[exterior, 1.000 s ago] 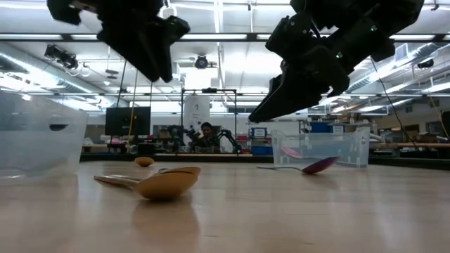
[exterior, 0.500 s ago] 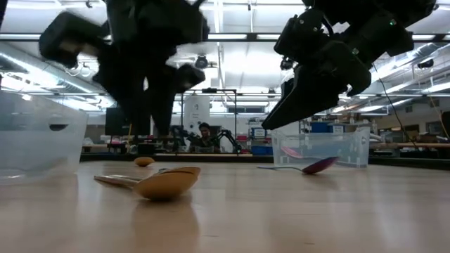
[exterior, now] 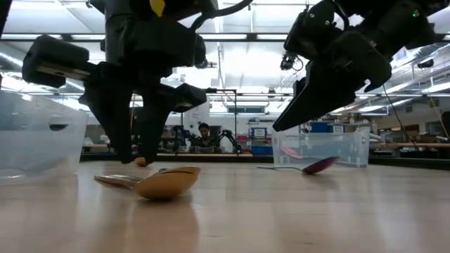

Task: Sort silverware by color (type)
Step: Put the gold spoon into the bottom transparent bin

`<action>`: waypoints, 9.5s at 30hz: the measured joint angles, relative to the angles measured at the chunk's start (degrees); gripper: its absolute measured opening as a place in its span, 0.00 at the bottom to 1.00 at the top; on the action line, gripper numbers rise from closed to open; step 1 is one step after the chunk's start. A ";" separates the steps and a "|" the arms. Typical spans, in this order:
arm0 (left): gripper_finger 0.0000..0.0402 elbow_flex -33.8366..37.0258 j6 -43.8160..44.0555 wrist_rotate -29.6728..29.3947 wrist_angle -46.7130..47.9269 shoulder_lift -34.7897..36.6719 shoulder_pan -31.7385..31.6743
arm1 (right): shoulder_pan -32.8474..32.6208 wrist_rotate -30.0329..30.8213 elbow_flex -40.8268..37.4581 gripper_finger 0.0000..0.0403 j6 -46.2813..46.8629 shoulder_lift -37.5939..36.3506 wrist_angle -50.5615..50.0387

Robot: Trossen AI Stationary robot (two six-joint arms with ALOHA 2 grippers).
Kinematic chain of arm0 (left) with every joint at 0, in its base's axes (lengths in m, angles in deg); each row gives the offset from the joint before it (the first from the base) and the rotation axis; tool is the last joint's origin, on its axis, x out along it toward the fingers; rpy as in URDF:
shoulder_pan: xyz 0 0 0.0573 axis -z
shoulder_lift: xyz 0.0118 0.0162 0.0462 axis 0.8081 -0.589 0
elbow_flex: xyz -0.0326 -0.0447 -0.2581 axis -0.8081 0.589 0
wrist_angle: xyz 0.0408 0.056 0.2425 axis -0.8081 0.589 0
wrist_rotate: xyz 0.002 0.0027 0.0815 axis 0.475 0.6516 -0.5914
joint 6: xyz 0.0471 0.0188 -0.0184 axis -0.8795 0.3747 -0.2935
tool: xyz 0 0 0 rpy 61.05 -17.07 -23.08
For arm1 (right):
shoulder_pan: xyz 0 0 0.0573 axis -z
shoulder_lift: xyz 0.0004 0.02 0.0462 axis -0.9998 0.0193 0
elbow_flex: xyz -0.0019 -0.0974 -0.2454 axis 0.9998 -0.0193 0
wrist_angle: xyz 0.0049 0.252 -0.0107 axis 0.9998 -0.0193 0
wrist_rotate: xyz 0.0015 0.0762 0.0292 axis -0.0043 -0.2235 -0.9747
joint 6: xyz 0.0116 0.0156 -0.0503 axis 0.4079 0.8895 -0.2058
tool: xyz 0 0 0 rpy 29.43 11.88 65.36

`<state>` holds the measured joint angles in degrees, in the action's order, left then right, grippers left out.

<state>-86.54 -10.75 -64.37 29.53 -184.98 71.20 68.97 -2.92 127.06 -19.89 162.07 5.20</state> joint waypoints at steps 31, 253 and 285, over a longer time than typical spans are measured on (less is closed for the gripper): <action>0.30 -0.08 3.89 -4.06 -0.55 -3.36 0.51 | -1.66 4.37 -0.02 0.52 -3.99 0.00 1.02; 0.19 12.26 58.33 -20.20 28.73 26.27 11.65 | 7.63 -8.84 0.00 0.52 -17.25 -0.22 12.93; 0.19 15.65 -2.33 -19.50 16.86 26.08 -16.99 | -1.45 1.54 -0.02 0.52 -2.78 -0.17 4.62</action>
<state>-70.89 -13.08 -83.86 46.38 -158.91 54.21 67.52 -1.38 127.04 -22.67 161.90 9.82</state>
